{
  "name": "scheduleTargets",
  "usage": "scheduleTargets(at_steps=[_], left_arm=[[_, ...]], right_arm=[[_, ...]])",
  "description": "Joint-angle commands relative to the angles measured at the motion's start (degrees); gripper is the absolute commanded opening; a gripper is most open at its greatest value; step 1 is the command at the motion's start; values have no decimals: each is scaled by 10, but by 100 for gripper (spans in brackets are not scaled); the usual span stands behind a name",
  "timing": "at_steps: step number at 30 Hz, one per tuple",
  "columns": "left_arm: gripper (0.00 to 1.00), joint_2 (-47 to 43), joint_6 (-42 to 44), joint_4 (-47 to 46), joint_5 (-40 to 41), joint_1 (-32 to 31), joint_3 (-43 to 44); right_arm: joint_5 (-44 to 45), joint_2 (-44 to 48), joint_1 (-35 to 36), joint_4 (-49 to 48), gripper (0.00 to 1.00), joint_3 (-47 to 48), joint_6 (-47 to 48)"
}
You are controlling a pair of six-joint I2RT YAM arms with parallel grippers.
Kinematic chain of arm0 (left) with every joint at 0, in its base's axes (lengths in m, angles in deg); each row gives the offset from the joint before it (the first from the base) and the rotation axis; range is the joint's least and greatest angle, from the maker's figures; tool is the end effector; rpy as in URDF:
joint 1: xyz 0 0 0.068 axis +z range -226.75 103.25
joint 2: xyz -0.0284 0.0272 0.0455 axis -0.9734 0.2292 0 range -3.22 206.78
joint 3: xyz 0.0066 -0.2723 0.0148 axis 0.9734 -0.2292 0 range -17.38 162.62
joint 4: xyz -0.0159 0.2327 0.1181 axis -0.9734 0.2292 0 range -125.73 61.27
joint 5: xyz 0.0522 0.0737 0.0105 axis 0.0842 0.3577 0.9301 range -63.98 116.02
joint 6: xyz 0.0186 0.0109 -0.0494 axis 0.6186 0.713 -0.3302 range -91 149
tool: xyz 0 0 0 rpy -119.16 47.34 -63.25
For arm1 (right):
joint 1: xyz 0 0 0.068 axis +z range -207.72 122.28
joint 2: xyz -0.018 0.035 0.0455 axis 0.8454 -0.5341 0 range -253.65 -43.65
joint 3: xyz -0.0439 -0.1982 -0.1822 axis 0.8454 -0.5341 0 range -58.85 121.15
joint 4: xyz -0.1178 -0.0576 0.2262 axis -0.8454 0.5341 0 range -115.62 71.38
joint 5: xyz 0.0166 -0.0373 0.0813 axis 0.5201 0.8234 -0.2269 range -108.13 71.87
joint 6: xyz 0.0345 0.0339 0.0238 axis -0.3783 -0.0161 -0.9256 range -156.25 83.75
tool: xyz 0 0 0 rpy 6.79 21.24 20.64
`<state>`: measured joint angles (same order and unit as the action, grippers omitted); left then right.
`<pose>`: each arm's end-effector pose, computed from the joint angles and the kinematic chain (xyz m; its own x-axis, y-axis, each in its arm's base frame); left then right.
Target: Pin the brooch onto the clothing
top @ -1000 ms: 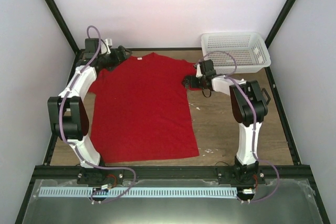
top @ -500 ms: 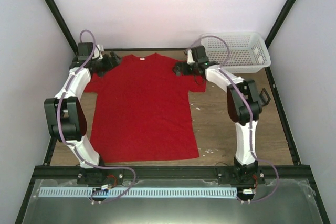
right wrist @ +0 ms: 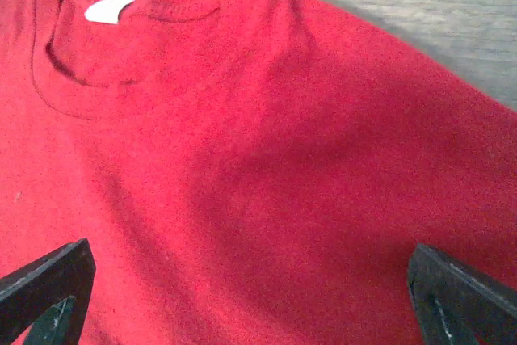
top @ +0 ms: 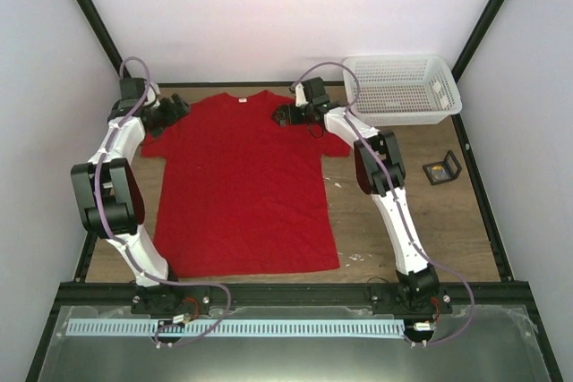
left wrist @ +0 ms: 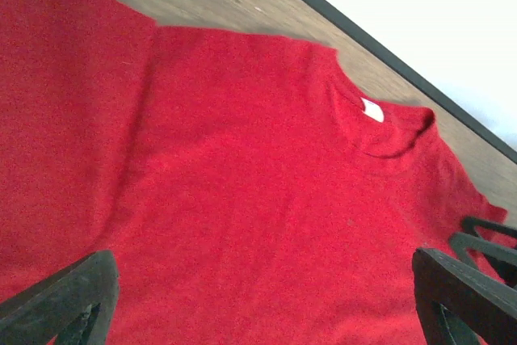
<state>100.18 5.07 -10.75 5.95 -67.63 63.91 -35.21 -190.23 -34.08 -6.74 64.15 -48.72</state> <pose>0.4007 0.0519 0.2550 -0.6941 -0.4972 -0.5206 -0.2184 0.8345 -0.5058 0.5167 0.2376 0.1430 -0.7294 -0.0939 -0.6776 -0.4345 0.8286 0.3529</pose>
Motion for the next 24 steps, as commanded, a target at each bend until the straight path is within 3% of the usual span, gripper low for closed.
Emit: scheduleTargets(at_steps=[1, 9, 13, 24], left_arm=[[100, 37, 12, -8, 23, 21, 16], [100, 175, 39, 9, 51, 31, 147], [99, 243, 24, 27, 20, 44, 218], [100, 304, 14, 39, 31, 72, 260]], right_arm=[[27, -21, -14, 34, 100, 46, 13], [53, -23, -56, 57, 100, -11, -1], [57, -19, -66, 53, 100, -26, 12], [47, -10, -68, 50, 100, 12, 38]])
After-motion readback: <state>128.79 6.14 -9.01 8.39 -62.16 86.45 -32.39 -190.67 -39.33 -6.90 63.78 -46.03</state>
